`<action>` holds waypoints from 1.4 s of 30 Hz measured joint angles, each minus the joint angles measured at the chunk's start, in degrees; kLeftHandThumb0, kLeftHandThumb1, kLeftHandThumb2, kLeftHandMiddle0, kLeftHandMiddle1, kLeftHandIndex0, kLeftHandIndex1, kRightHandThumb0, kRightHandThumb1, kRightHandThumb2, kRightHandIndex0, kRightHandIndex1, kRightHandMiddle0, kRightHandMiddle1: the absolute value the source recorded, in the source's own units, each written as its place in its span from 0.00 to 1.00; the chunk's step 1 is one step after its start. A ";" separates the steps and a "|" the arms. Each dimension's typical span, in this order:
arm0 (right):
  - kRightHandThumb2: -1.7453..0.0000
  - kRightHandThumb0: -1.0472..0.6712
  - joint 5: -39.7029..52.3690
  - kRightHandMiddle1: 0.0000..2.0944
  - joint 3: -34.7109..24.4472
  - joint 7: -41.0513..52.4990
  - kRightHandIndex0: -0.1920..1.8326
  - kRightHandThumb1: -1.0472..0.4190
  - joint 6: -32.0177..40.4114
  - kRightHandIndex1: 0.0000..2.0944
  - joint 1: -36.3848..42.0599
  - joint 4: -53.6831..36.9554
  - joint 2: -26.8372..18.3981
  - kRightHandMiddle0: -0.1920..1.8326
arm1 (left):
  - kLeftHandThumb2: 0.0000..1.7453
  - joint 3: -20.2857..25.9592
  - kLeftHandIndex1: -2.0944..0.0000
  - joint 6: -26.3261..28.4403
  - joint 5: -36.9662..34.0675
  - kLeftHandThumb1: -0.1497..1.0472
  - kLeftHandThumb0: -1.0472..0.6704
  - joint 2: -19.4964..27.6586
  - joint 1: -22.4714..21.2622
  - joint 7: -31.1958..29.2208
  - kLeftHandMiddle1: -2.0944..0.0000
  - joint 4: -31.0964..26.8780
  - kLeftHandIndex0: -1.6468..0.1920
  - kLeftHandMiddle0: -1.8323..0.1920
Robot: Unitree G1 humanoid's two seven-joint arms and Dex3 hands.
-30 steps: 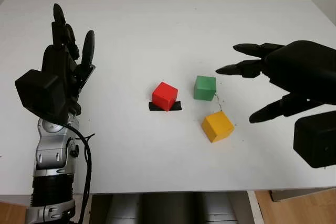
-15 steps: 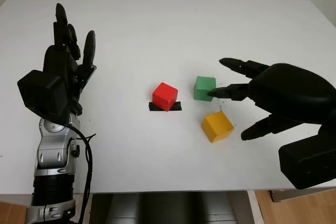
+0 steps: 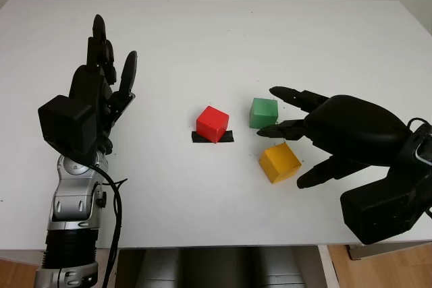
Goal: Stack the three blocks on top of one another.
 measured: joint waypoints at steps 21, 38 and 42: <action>0.97 0.27 -3.64 0.39 1.05 -11.54 0.18 0.13 -6.73 0.03 0.21 8.27 3.44 0.31 | 0.30 -0.94 0.97 0.28 2.03 1.00 0.20 0.15 0.45 0.06 0.97 -0.10 0.97 0.96; 0.97 0.34 -1.93 0.50 1.79 -9.90 0.18 0.10 -6.26 0.03 0.21 9.58 4.09 0.28 | 0.30 -0.95 0.97 1.23 2.23 1.00 0.21 0.20 0.51 0.03 0.97 -1.02 0.97 0.96; 0.97 0.38 -1.38 0.54 1.79 -10.08 0.19 0.09 -6.29 0.03 0.27 9.75 4.26 0.28 | 0.30 -0.96 0.97 1.53 2.24 1.00 0.21 0.20 0.51 0.18 0.97 -1.10 0.97 0.96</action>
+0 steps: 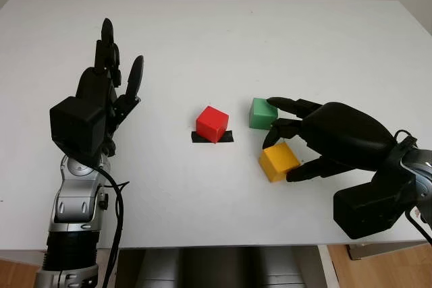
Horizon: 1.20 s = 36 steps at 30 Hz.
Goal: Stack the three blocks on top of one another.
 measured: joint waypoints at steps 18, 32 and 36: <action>0.97 0.43 7.43 0.67 -0.62 -0.66 0.20 0.04 1.88 0.02 -0.32 3.10 1.92 0.23 | 0.29 -0.02 0.97 0.86 0.56 1.00 0.20 -0.02 0.18 0.85 0.97 -0.34 0.96 0.95; 0.97 0.44 21.55 0.44 -3.34 14.12 0.22 0.14 17.31 0.03 -20.04 3.09 1.98 0.44 | 0.28 -0.07 0.98 0.88 0.53 1.00 0.21 -0.01 0.28 0.97 0.98 -0.52 0.97 0.97; 0.97 0.43 22.35 0.40 -1.54 17.59 0.25 0.17 18.07 0.04 -30.16 8.62 2.34 0.49 | 0.28 -0.10 0.98 1.00 0.52 1.00 0.22 0.01 0.31 0.85 0.98 -0.63 0.97 0.97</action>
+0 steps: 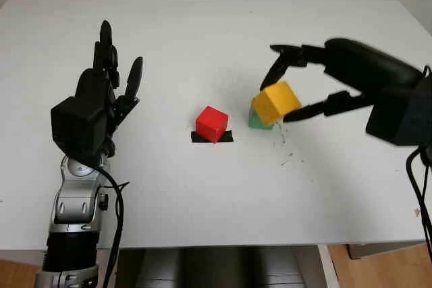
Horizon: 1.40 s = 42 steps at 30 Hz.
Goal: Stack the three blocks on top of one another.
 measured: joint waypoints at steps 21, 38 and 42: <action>0.97 0.33 -7.58 0.70 14.31 7.55 0.23 0.12 -13.62 0.02 -28.82 41.23 15.48 0.36 | 0.35 0.18 0.98 -0.98 0.02 1.00 0.21 0.23 -0.40 -0.15 0.98 -0.21 0.97 0.98; 0.97 0.33 -10.40 0.72 15.14 4.77 0.22 0.11 -18.29 0.02 -29.78 50.32 19.22 0.34 | 0.35 0.21 0.97 -1.98 -1.12 1.00 0.20 -0.14 -0.38 0.46 0.97 -0.21 0.97 0.98; 0.97 0.33 -11.28 0.72 15.23 3.45 0.22 0.11 -19.27 0.02 -29.77 51.04 19.46 0.33 | 0.34 0.23 0.97 -2.22 -1.29 1.00 0.21 -0.19 -0.36 0.70 0.97 -0.21 0.97 0.98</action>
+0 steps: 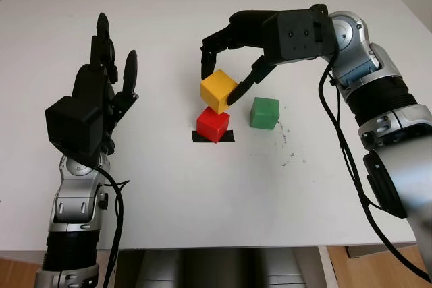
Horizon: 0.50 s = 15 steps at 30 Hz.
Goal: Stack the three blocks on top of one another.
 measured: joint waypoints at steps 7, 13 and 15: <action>0.97 0.34 -0.95 0.72 0.43 -0.50 0.21 0.11 -1.25 0.02 0.00 2.08 0.66 0.32 | 0.34 0.03 0.97 0.01 -0.16 1.00 0.20 -0.05 0.01 0.37 0.97 0.00 0.97 0.97; 0.97 0.35 -1.28 0.71 0.69 -1.19 0.21 0.11 -1.83 0.02 0.02 3.46 1.22 0.32 | 0.34 0.04 0.98 0.01 -0.22 1.00 0.20 -0.04 0.07 0.38 0.97 0.00 0.97 0.98; 0.97 0.35 -1.25 0.70 0.69 -1.12 0.20 0.11 -1.76 0.02 0.02 3.97 1.63 0.32 | 0.35 0.04 0.98 0.01 -0.22 1.00 0.20 -0.05 0.08 0.38 0.97 0.00 0.97 0.98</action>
